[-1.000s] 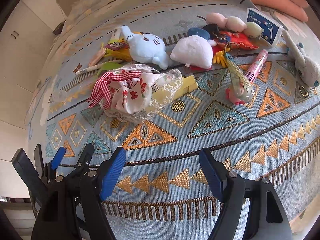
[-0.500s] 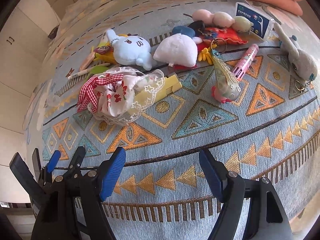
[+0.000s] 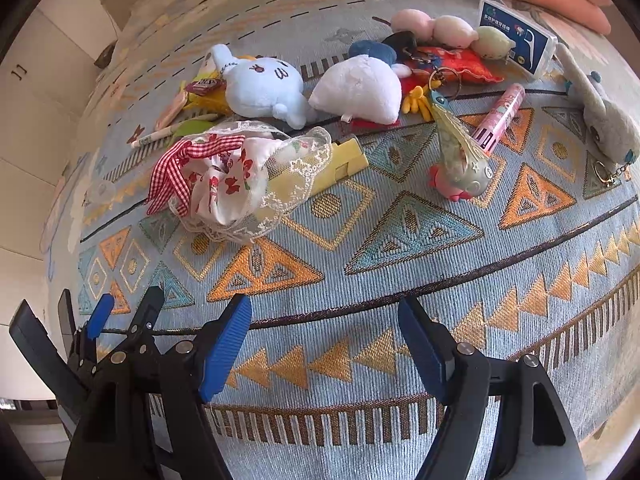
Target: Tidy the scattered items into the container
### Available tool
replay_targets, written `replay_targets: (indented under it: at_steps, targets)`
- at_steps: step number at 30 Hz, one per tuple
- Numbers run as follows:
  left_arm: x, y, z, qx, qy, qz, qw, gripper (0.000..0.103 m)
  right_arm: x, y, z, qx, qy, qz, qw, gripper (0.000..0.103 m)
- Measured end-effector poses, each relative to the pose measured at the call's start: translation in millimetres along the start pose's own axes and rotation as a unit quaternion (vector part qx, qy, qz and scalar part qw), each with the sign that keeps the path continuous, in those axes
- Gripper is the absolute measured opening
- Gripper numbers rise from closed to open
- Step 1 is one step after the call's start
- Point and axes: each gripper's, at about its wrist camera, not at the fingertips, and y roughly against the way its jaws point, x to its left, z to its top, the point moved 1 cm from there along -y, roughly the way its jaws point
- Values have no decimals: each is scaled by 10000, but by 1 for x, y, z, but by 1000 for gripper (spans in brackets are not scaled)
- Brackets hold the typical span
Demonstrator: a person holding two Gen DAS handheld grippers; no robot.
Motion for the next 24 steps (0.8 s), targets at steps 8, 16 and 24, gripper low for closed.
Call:
replay_targets:
  at_steps: [8,16,24]
  targets:
    - [0,0,1,1,-3,-2,10000,103,2,-7,1,112,-39,18,9999,75]
    - [0,0,1,2,-6,-3,10000,103,9,-9,5,114,23,67,9999,75]
    - [0,0,1,3,-6,-6,10000,103,14,-12,5,159,89,-11,9998,75]
